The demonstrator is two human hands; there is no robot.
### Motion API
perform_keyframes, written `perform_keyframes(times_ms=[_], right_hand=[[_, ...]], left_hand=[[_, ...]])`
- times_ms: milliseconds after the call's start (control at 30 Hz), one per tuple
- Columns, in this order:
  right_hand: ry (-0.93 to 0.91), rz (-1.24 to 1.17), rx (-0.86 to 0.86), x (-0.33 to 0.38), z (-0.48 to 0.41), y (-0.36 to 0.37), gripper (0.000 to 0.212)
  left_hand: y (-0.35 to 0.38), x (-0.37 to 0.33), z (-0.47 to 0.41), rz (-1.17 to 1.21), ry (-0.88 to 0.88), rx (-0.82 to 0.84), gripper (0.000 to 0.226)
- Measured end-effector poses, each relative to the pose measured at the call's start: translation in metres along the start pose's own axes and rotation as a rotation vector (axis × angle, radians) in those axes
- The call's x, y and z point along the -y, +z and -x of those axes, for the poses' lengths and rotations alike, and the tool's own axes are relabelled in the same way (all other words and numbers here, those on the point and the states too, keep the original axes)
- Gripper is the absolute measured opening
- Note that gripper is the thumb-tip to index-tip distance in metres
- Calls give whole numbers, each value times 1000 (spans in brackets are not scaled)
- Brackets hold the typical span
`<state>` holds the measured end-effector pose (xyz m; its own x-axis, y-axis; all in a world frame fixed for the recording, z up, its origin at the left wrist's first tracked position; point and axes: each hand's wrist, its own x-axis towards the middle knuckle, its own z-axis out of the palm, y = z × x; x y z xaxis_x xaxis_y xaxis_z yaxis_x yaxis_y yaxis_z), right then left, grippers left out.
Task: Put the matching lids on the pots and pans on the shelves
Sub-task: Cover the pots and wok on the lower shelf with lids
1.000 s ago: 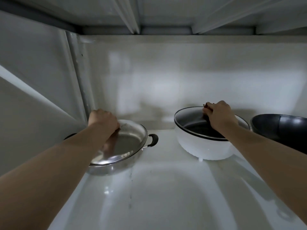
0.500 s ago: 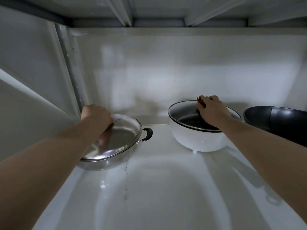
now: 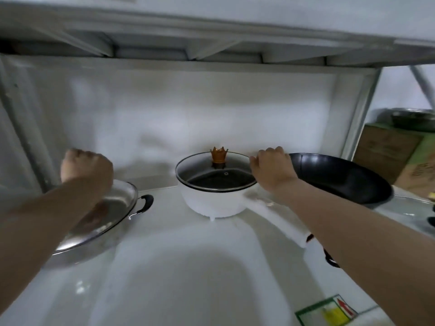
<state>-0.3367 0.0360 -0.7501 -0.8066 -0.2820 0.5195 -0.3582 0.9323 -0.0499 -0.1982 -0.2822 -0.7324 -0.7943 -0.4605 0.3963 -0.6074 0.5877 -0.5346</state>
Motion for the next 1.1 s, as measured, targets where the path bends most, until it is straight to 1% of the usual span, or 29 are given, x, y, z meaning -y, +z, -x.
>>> perform_keyframes(times_ms=[133, 200, 267, 367, 433, 500, 533, 600, 667, 733, 767, 833, 967, 1033, 1100], right_hand=[[41, 39, 51, -32, 12, -1, 46], [63, -7, 80, -47, 17, -3, 46], [69, -58, 52, -66, 21, -5, 43], [101, -103, -8, -102, 31, -14, 39], [154, -137, -30, -135, 39, -25, 38], [229, -185, -49, -172, 51, -34, 37], [271, -206, -68, -191, 59, -36, 36], [331, -228, -155, -227, 79, -36, 32], [395, -210, -236, -258, 98, -32, 29], [499, -211, -240, -285, 109, -30, 30], [552, -222, -215, -297, 112, -28, 31], [615, -178, -125, -315, 116, -24, 34], [578, 110, 114, -346, 126, -11, 36], [556, 209, 196, -360, 129, -8, 40], [556, 268, 256, -369, 131, -10, 45]], left_hand=[[-46, -68, 23, 100, 101, -137, 32], [-75, -106, 39, 214, 155, -211, 32], [-107, -143, 56, 293, 201, -282, 34], [-155, -190, 84, 420, 244, -285, 45], [-185, -215, 99, 524, 285, -275, 45], [-211, -240, 108, 642, 368, -222, 44], [-222, -253, 112, 740, 407, -152, 41], [-241, -279, 120, 924, 436, 51, 40], [-251, -302, 130, 961, 429, 227, 49], [-253, -318, 138, 911, 419, 323, 66], [-251, -323, 139, 883, 414, 354, 71], [-247, -328, 139, 856, 413, 399, 70], [-246, -325, 143, 804, 422, 462, 41], [-252, -325, 147, 756, 404, 486, 33], [-253, -327, 147, 718, 371, 475, 27]])
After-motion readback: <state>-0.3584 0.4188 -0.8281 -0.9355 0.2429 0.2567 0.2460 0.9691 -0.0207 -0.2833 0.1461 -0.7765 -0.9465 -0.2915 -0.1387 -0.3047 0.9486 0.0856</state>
